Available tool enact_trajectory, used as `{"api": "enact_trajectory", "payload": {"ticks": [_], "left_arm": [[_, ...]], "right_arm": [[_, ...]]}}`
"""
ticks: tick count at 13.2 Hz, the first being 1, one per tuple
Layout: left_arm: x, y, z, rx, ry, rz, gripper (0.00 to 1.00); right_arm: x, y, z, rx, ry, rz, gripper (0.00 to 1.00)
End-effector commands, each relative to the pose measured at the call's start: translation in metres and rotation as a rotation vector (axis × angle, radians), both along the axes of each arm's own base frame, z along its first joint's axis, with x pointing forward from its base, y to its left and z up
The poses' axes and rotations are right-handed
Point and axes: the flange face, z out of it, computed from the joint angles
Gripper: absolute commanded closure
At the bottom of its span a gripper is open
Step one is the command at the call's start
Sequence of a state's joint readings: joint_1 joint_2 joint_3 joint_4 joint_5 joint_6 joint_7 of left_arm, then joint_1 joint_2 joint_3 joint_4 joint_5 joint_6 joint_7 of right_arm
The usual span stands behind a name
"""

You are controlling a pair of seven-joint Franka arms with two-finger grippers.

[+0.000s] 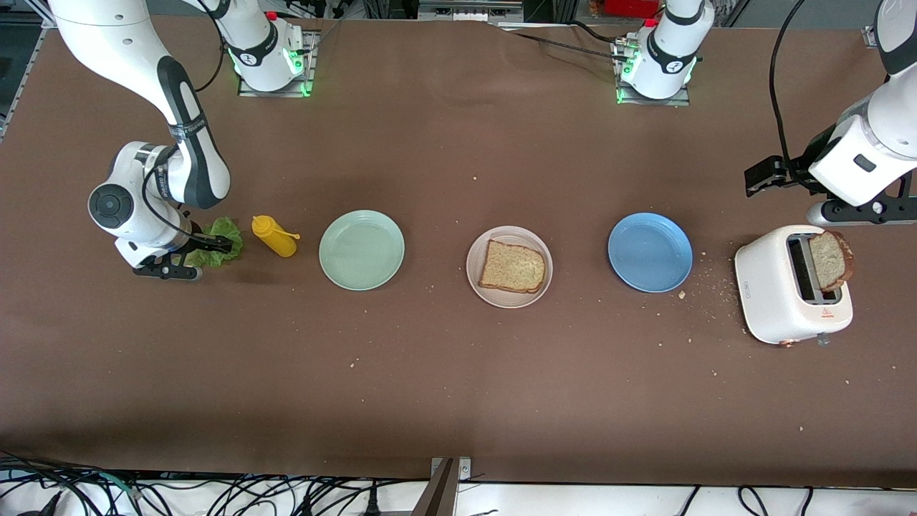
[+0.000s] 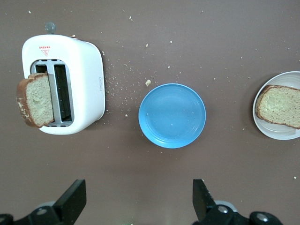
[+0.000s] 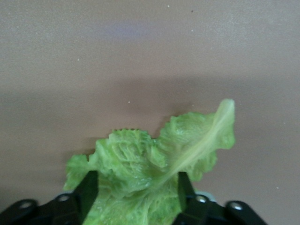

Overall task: Make sandwich in beige plate with both arms
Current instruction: 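Lower the right gripper onto the green lettuce leaf and close it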

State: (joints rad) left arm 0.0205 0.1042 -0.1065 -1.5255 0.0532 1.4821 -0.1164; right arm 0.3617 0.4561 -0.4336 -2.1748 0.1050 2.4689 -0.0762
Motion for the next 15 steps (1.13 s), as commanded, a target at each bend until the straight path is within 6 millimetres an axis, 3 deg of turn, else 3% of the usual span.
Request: {"api": "enact_trajectory", "payload": {"ticks": [1,7,10,13,15], "left_arm": [[-0.002,-0.002,0.0,-0.02,0.009,0.012,0.0],[-0.002,-0.002,0.0,-0.02,0.009,0.014,0.0],[-0.002,-0.002,0.0,-0.02,0.009,0.012,0.0],[-0.002,-0.002,0.0,-0.02,0.009,0.012,0.0],[-0.002,-0.002,0.0,-0.02,0.009,0.012,0.0]], "right_arm": [[-0.003,-0.002,-0.002,-0.005,-0.003,0.007,1.0],[0.0,-0.001,0.001,-0.002,-0.007,0.03,1.0],[0.011,0.0,0.018,0.005,-0.035,0.084,1.0],[0.029,0.003,0.057,0.026,-0.022,0.112,1.0],[0.05,0.009,0.1,0.046,0.028,0.114,1.0]]}}
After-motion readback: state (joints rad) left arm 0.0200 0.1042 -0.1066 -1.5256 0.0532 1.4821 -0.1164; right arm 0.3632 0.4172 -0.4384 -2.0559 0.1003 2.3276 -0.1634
